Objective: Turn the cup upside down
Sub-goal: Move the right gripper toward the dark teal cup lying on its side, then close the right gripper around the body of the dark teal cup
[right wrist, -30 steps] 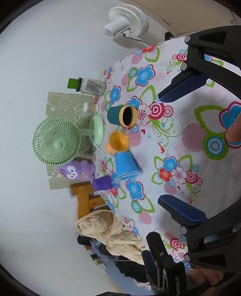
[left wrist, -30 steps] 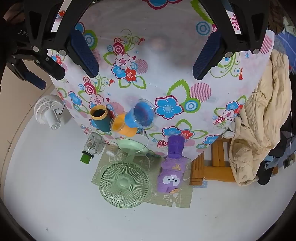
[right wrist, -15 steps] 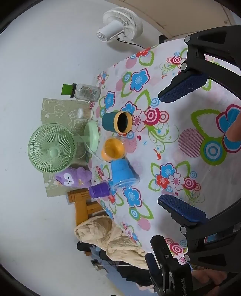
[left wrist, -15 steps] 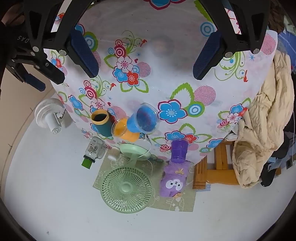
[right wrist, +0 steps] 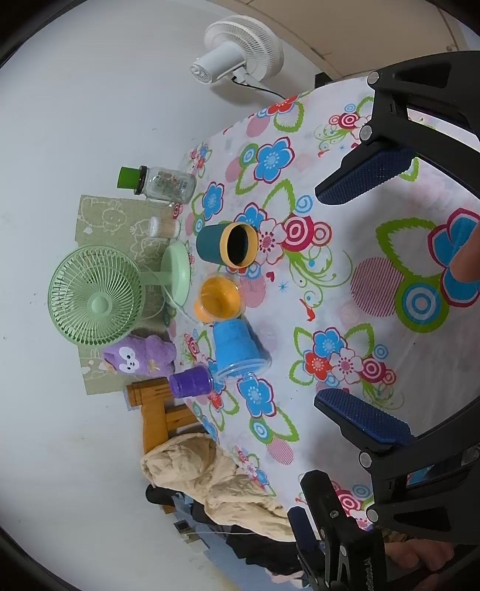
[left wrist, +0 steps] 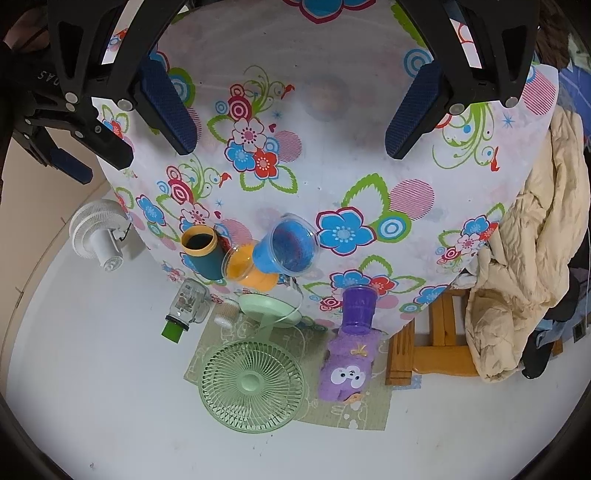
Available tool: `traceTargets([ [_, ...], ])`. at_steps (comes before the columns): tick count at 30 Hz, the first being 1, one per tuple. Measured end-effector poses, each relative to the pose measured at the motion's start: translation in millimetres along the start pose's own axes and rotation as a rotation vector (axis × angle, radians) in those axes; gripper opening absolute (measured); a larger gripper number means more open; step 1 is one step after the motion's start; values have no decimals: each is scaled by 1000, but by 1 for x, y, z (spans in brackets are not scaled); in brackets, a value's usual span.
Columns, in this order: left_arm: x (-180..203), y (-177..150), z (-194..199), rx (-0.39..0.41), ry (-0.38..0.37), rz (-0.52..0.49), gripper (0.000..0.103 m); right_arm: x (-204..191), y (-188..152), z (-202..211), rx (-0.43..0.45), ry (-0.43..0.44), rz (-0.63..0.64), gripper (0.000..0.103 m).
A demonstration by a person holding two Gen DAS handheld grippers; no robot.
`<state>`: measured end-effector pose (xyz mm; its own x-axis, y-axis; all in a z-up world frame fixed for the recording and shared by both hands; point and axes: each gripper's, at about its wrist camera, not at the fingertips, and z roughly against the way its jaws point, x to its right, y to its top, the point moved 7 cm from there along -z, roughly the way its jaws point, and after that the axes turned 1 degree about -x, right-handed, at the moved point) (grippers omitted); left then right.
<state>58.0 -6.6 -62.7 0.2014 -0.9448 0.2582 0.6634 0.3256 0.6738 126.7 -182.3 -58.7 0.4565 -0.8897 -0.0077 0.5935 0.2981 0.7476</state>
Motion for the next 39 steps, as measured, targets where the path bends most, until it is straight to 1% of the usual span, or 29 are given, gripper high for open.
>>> traceTargets([
  [10,1,-1,-2,-5,-1,2,103,3,-1,-2,-9,-4,-5,101],
  [21,2,-4,-11,-33,-3,2,103,5,-4,-11,-34,-1,-14,101],
  [28,0,-4,-20,-56,-1,5,103,9,-6,-24,-57,5,-27,101],
  [36,-4,1,-42,-88,-1,7,103,16,0,-48,-99,17,-39,101],
  [38,-4,5,-49,-96,-3,2,103,19,5,-54,-100,7,-26,101],
  [39,-4,7,-52,-98,-2,-1,103,23,10,-58,-99,-12,-20,101],
])
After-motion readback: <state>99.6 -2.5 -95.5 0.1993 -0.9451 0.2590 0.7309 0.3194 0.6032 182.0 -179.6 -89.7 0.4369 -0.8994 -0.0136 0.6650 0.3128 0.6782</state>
